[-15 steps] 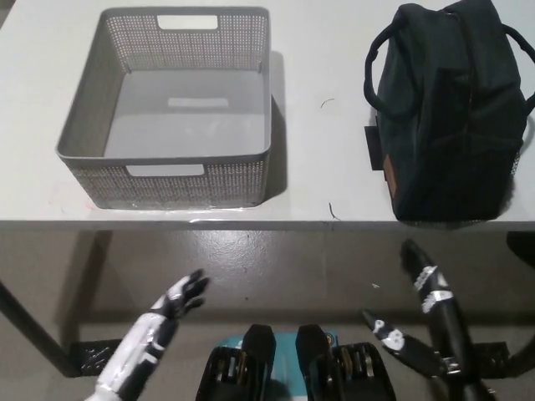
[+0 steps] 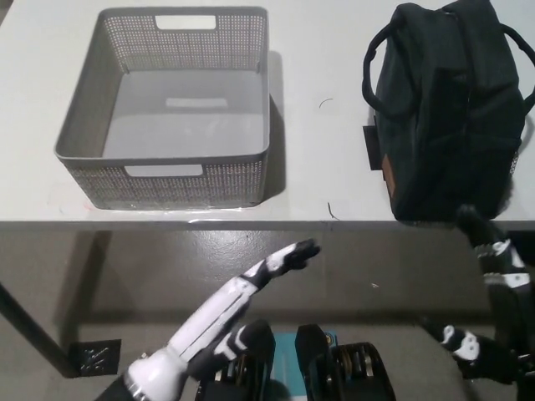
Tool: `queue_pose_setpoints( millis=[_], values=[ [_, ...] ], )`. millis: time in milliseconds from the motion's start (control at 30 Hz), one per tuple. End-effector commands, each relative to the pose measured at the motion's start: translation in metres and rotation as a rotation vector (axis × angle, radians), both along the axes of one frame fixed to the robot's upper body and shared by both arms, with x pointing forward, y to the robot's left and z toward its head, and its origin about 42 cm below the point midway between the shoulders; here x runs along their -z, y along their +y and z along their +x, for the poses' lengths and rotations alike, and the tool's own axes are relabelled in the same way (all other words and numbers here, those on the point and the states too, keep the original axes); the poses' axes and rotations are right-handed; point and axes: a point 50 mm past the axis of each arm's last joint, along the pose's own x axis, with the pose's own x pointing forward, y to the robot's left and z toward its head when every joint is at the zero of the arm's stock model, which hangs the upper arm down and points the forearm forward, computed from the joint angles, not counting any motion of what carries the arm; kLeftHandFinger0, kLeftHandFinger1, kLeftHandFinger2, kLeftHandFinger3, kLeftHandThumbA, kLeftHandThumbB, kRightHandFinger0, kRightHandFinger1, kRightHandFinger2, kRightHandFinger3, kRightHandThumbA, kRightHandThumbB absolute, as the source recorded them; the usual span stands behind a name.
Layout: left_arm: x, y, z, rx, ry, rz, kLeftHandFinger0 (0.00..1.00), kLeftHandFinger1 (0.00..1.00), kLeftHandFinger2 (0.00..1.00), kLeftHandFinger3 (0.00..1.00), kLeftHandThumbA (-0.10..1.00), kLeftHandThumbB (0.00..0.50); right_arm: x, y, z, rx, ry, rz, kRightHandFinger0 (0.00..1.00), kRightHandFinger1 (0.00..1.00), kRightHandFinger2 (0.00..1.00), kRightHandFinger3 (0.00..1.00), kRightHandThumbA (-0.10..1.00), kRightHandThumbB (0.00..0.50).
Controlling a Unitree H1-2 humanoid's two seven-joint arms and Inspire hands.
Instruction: Use both hands to pick up a lunch bag on the right hand side and place it into a container on the left hand side
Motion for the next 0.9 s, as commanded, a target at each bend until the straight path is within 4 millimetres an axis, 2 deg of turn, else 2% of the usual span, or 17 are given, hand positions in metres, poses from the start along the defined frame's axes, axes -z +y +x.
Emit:
queue_pose_setpoints(
  millis=[0,33,100,200,267,467,500,633,667,733,800,867],
  values=[
    [-0.034,-0.014,0.014,0.033,-0.073,0.019,1.00,1.00,1.00,1.00,1.00,0.287,-0.028,-0.016,0.005,0.028,-0.053,0.059,1.00,1.00,1.00,1.00,1.00,0.458],
    [-0.046,-0.020,0.022,0.017,-0.093,0.015,1.00,1.00,1.00,1.00,1.00,0.332,-0.034,-0.025,0.008,0.068,-0.075,0.081,1.00,1.00,1.00,1.00,1.00,0.461],
    [-0.056,-0.025,0.030,0.010,-0.107,-0.004,1.00,1.00,1.00,1.00,1.00,0.340,-0.038,-0.032,0.011,0.089,-0.089,0.088,1.00,1.00,1.00,1.00,1.00,0.465],
    [-0.082,-0.042,0.054,-0.040,-0.119,-0.095,1.00,1.00,1.00,1.00,1.00,0.428,-0.050,-0.049,0.024,0.154,-0.142,0.110,1.00,1.00,1.00,1.00,1.00,0.442],
    [-0.099,-0.052,0.069,-0.080,-0.135,-0.180,1.00,1.00,1.00,1.00,1.00,0.426,-0.059,-0.061,0.041,0.191,-0.194,0.128,1.00,1.00,1.00,1.00,1.00,0.372],
    [-0.125,-0.072,0.095,-0.160,-0.096,-0.272,1.00,1.00,1.00,1.00,1.00,0.388,-0.078,-0.078,0.072,0.249,-0.229,0.170,1.00,1.00,1.00,1.00,1.00,0.304],
    [-0.133,-0.078,0.104,-0.170,-0.092,-0.277,1.00,1.00,1.00,1.00,1.00,0.377,-0.081,-0.080,0.081,0.262,-0.217,0.199,1.00,1.00,1.00,1.00,1.00,0.291],
    [-0.151,-0.091,0.130,-0.198,-0.095,-0.285,1.00,1.00,1.00,1.00,1.00,0.353,-0.087,-0.087,0.105,0.261,-0.191,0.239,1.00,1.00,1.00,1.00,1.00,0.288],
    [-0.157,-0.095,0.142,-0.190,-0.064,-0.295,1.00,1.00,1.00,1.00,1.00,0.337,-0.089,-0.090,0.113,0.267,-0.183,0.242,1.00,1.00,1.00,1.00,1.00,0.292],
    [-0.164,-0.101,0.155,-0.188,0.018,-0.329,1.00,1.00,1.00,1.00,1.00,0.348,-0.092,-0.093,0.120,0.268,-0.181,0.247,1.00,1.00,1.00,1.00,1.00,0.313],
    [-0.172,-0.108,0.171,-0.185,0.081,-0.385,1.00,1.00,1.00,1.00,1.00,0.329,-0.098,-0.096,0.125,0.273,-0.190,0.253,1.00,1.00,1.00,1.00,1.00,0.306],
    [-0.179,-0.111,0.190,-0.206,0.141,-0.425,1.00,1.00,1.00,1.00,1.00,0.360,-0.106,-0.097,0.135,0.258,-0.199,0.255,1.00,1.00,1.00,1.00,1.00,0.298]
  ],
)
